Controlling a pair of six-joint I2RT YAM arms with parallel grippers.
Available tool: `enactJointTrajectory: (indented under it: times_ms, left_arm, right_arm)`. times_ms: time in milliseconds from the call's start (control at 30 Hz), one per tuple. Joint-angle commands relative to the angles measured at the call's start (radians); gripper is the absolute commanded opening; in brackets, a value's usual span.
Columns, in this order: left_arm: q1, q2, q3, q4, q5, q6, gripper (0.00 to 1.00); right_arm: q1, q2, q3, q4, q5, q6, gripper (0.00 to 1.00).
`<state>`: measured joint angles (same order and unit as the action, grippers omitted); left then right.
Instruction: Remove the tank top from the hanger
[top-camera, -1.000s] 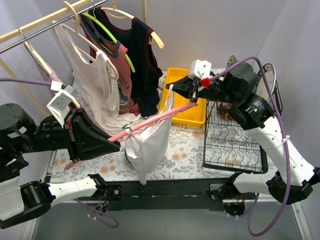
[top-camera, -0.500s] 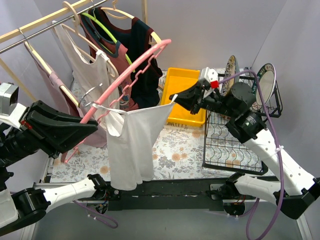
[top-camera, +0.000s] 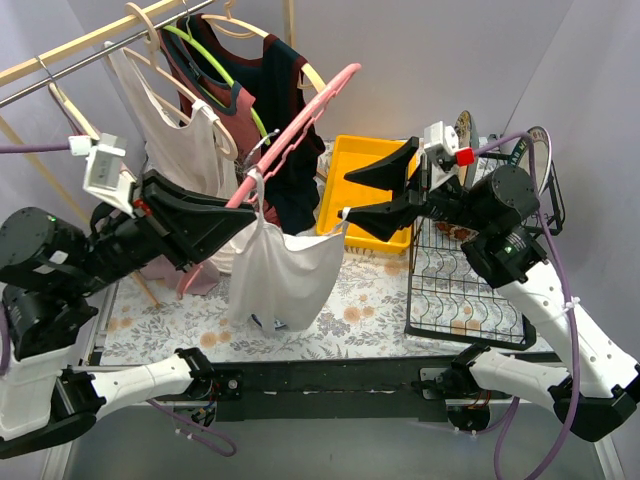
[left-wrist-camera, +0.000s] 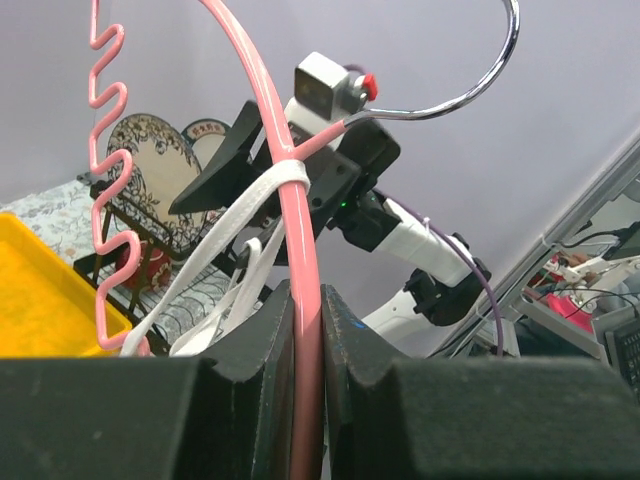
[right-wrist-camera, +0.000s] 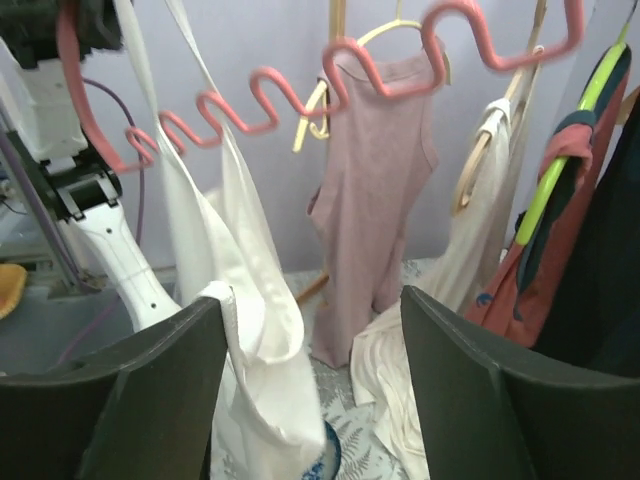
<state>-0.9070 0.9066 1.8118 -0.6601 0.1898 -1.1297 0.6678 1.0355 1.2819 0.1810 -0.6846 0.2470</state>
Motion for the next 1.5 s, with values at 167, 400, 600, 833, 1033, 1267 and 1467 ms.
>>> enactJointTrajectory:
  times_ms: [167, 400, 600, 833, 1033, 1267, 1467]
  left_arm:
    - [-0.001, 0.023, -0.065, 0.145, 0.005, 0.005, 0.00]
    - [-0.001, 0.000, -0.101, 0.209, -0.115, -0.001, 0.00]
    - [-0.001, 0.015, -0.132, 0.310, -0.107, -0.007, 0.00]
    - [-0.001, 0.064, -0.155, 0.369, -0.050, -0.012, 0.00]
    - [0.000, 0.061, -0.215, 0.432, -0.053, -0.019, 0.00]
    - [-0.001, 0.049, -0.267, 0.513, -0.038, -0.035, 0.00]
    - [-0.001, 0.025, -0.318, 0.556, -0.050, -0.039, 0.00]
  right_arm:
    - [0.010, 0.057, 0.143, 0.063, 0.135, 0.190, 0.77]
    - [0.019, 0.087, 0.185, -0.115, 0.158, 0.104, 0.85]
    - [0.047, 0.092, 0.097, 0.038, 0.050, 0.064, 0.89]
    - [0.128, 0.147, 0.125, 0.141, 0.037, 0.006, 0.91]
    - [0.220, 0.193, 0.157, 0.149, 0.134, -0.063, 0.93]
    - [0.274, 0.210, 0.109, 0.170, 0.308, -0.003, 0.86]
    - [0.294, 0.186, 0.080, 0.153, 0.436, -0.018, 0.21]
